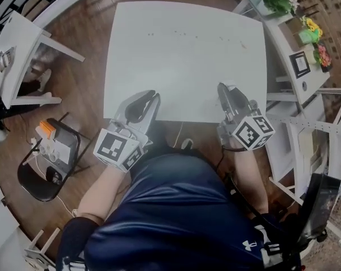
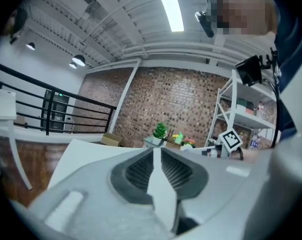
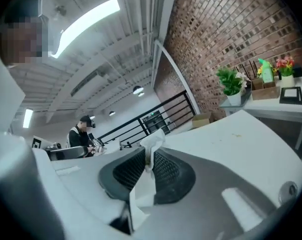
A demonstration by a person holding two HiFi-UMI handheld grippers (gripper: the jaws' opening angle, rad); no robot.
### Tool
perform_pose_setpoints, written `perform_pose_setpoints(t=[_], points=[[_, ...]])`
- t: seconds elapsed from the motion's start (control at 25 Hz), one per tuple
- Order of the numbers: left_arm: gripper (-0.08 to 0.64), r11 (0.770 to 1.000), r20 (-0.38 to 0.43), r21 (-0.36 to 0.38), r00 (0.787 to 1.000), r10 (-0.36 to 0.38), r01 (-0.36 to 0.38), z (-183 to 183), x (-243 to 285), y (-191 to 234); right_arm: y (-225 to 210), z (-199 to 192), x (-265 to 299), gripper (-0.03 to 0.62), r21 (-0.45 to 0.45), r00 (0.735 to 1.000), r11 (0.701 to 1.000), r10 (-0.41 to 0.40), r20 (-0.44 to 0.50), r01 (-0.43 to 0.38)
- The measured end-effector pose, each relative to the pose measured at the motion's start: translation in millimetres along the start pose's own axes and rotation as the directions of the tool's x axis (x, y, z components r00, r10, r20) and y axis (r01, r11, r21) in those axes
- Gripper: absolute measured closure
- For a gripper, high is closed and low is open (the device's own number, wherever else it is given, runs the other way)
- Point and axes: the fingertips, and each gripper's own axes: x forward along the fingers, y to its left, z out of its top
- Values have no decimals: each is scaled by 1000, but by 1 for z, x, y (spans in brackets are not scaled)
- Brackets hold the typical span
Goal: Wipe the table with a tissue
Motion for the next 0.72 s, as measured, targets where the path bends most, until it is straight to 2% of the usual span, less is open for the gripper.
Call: perform_pose_setpoints(t=[0.12,0.24,0.36,0.52,0.72], points=[[514,1000,17,7,1000,-9,9,-12,-8,-53,16,11,-59,549,-59,998,998,41,52,-38],[514,1000,9,-24,1000,-12,12,-27,-15,-108,28,14,-113,549,-131,993,989,82,82,-71],[514,1000,16,-9,1000,-13,13,-39,-27,-148,38,14,-153,549,-194,988,977,112,110,-89],[514,1000,28,18,1000,6,-6,-42,-53,-173,51,14,-184,550,-239,982,967,126,141,-90],[514,999,50,36,999,2,-4,-37,-73,-172,63,28,-186,549,-271,975,961,115,190,-60]])
